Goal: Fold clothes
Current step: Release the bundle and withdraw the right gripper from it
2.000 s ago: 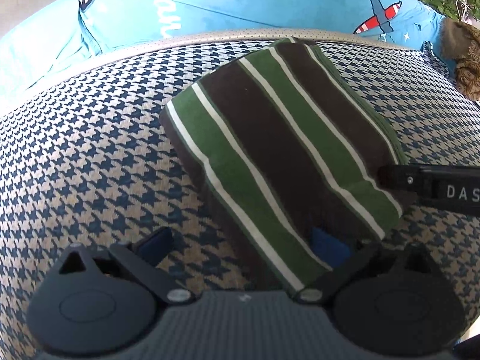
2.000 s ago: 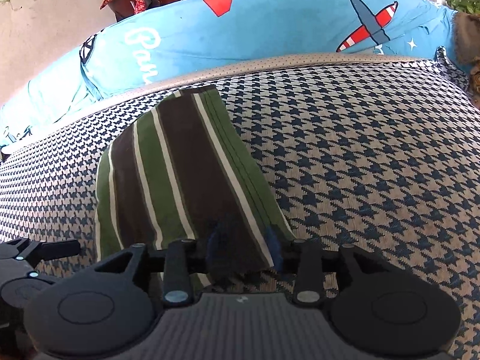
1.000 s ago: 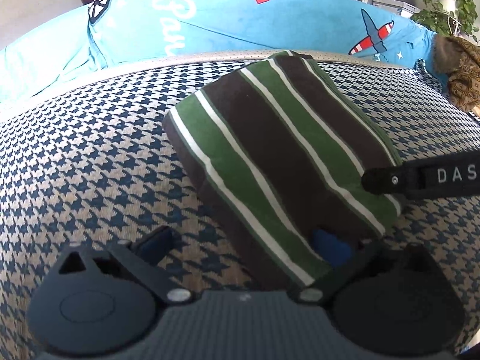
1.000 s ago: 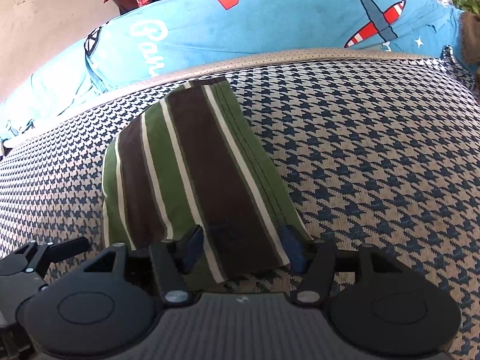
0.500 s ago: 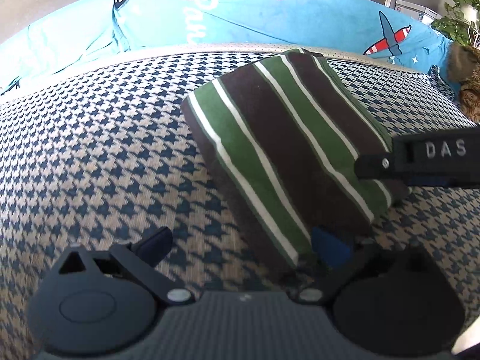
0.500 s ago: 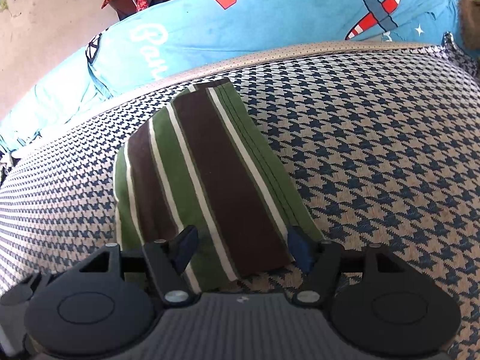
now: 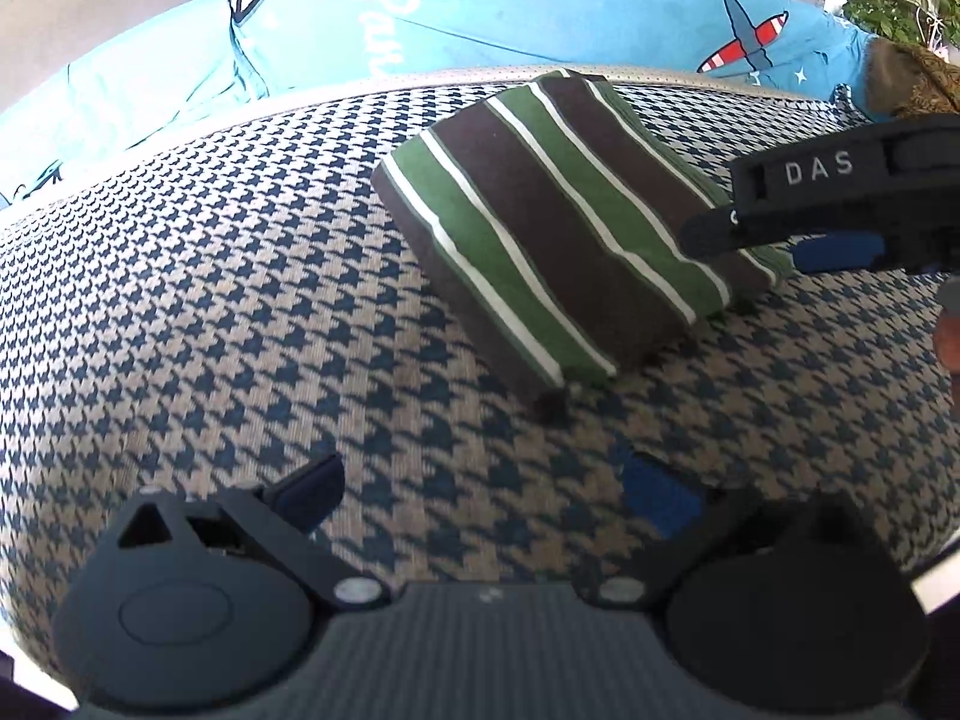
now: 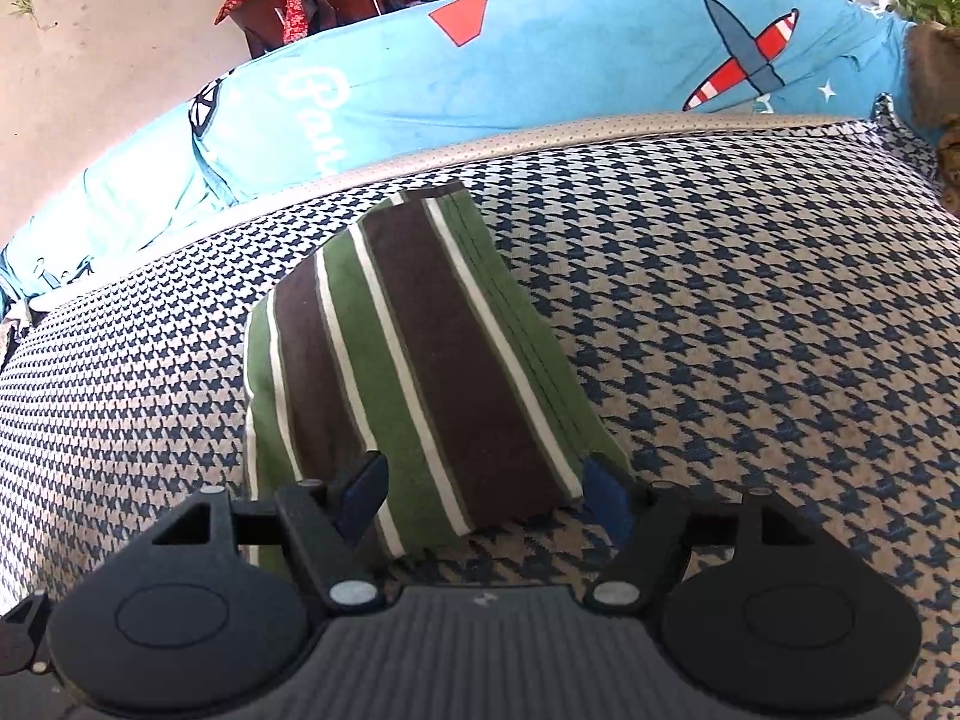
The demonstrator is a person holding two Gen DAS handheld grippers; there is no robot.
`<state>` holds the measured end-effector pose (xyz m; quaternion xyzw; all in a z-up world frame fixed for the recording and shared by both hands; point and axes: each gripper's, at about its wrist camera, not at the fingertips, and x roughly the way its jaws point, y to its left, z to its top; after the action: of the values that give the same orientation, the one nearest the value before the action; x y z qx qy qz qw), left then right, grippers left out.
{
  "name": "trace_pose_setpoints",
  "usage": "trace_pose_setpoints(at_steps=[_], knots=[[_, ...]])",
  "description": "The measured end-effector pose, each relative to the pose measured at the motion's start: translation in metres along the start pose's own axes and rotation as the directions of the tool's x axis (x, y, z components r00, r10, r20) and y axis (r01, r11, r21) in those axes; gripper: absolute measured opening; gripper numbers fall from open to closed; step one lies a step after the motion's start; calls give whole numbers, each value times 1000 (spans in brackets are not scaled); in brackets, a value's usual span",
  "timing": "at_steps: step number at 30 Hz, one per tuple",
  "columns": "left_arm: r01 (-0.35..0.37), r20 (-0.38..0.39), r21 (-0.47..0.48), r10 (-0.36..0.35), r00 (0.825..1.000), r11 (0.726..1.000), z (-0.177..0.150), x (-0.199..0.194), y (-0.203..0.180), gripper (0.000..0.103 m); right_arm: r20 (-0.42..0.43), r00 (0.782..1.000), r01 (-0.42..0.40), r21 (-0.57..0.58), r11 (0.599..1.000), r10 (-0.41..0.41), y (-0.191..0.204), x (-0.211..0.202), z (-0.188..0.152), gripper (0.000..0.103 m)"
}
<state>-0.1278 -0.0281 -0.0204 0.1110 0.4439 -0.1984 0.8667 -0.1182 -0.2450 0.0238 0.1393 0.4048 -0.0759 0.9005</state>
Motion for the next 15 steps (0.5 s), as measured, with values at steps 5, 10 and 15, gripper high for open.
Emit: trace_pose_setpoints(at_steps=[5, 10, 15], knots=[[-18, -8, -15, 18, 1000, 1000, -6, -8, 0, 103, -17, 1000, 27, 30, 999, -26, -9, -4, -3, 73], [-21, -21, -53, 20, 1000, 998, -8, -12, 1, 103, -28, 999, 28, 86, 996, -26, -17, -6, -2, 74], [-38, -30, -55, 36, 999, 998, -11, -15, -1, 103, -37, 999, 30, 115, 993, -26, -17, -4, 0, 77]])
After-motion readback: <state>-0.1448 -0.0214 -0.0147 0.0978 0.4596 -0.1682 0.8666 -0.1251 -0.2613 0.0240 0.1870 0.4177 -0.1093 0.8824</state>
